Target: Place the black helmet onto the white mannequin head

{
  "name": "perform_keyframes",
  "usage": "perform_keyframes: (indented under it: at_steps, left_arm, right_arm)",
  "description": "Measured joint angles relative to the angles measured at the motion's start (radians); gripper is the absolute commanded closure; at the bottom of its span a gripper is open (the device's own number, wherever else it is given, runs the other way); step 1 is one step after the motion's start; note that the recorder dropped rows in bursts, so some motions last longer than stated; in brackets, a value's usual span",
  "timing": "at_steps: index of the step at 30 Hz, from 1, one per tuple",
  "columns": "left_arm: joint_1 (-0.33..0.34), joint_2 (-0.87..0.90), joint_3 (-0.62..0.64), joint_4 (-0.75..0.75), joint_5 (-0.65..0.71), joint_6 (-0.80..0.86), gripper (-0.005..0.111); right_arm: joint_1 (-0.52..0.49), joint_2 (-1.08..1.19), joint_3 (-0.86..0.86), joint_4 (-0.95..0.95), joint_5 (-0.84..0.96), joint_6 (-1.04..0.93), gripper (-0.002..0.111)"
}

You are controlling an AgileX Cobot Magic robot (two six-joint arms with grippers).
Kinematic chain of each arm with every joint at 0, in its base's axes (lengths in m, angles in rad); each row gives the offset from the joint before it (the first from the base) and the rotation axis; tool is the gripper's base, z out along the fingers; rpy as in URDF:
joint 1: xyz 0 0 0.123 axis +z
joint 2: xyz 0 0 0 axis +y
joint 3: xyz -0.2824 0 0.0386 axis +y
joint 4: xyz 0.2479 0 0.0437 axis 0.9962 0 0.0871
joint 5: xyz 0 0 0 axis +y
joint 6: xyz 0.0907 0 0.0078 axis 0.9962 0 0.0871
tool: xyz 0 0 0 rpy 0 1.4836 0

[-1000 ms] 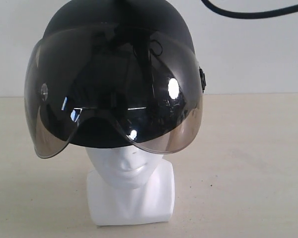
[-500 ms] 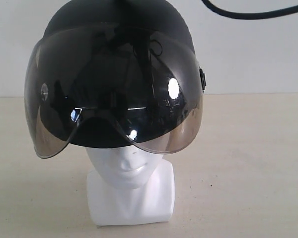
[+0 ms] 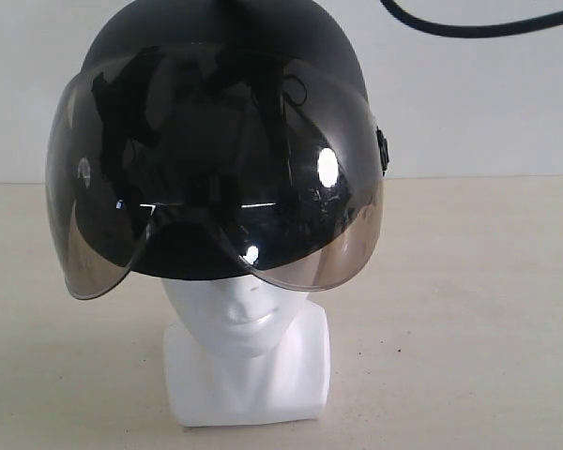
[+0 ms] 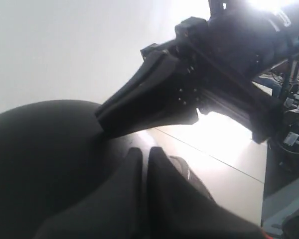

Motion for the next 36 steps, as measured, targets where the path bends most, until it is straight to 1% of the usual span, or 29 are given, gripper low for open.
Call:
perform_keyframes:
  at_steps: [1,2,4,7,12,16,20,27,30,36]
  left_arm:
    - [-0.012,0.018,-0.011,0.000,0.000,0.002,0.102]
    - [-0.044,0.055,-0.018,0.000,-0.002,0.010,0.102]
    - [-0.085,0.093,-0.020,0.004,-0.002,0.026,0.102]
    - [-0.107,0.127,-0.022,0.008,0.018,0.048,0.102]
    - [-0.109,0.140,-0.012,-0.020,0.020,0.088,0.102]
    - [-0.109,0.140,0.030,-0.048,-0.049,0.105,0.102]
    - [-0.109,0.140,0.060,-0.068,-0.087,0.121,0.102]
    - [-0.109,0.140,0.095,-0.051,-0.165,0.151,0.102]
    - [-0.109,0.138,0.135,-0.033,-0.187,0.179,0.102]
    - [-0.109,0.136,0.219,-0.075,-0.194,0.232,0.102]
  right_arm:
    - [0.000,0.000,0.000,0.000,0.000,0.000,0.106]
    - [0.000,0.000,0.000,0.000,0.000,0.000,0.106]
    - [0.000,0.000,0.000,0.000,0.000,-0.002,0.106]
    - [0.000,0.000,0.000,0.000,0.000,-0.002,0.106]
    - [0.000,0.000,0.000,0.000,0.000,-0.004,0.106]
    - [0.000,0.000,0.000,0.000,0.000,-0.004,0.106]
    - [0.000,0.000,0.000,0.004,0.000,-0.004,0.106]
    - [0.000,0.000,0.000,-0.003,-0.002,-0.004,0.106]
    - [0.000,0.000,0.000,-0.005,-0.003,-0.004,0.106]
    - [0.000,0.000,0.000,-0.005,-0.006,-0.004,0.106]
